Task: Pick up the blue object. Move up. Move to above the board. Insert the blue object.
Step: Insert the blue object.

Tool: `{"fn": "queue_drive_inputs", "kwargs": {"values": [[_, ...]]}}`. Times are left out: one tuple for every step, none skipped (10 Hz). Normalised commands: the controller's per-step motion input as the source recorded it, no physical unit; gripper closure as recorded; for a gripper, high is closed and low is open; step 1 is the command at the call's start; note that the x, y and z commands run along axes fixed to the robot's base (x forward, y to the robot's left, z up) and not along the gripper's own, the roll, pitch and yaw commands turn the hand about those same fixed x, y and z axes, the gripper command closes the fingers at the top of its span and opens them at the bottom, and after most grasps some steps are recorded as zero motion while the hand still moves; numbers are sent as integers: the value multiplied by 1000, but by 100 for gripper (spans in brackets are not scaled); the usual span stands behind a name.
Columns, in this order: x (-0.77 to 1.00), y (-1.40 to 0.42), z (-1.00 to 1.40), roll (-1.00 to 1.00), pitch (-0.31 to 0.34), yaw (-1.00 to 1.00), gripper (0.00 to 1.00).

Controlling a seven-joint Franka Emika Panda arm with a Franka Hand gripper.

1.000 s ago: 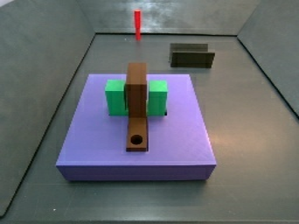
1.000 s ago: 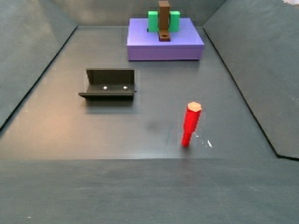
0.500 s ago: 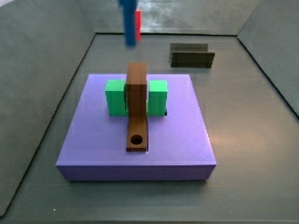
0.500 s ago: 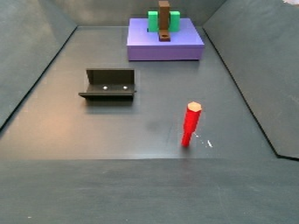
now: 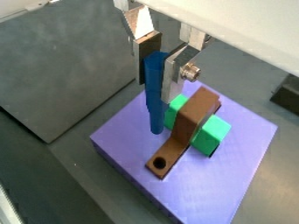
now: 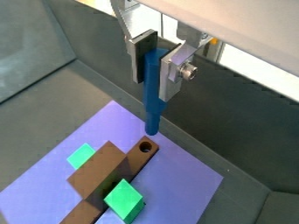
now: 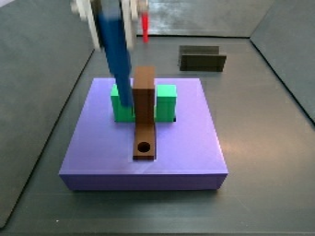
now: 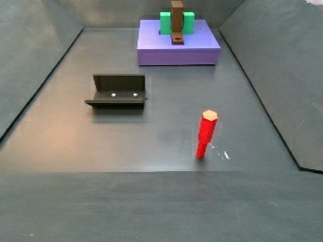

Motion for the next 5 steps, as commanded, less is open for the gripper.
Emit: {"fn": "queue_drive_inputs", "kwargs": {"values": [[214, -249, -537, 177, 103, -220, 100], [191, -177, -491, 0, 93, -360, 100], [226, -100, -491, 0, 140, -420, 100], [197, 0, -403, 0, 153, -420, 100], [243, 0, -291, 0, 199, -460, 100]]}}
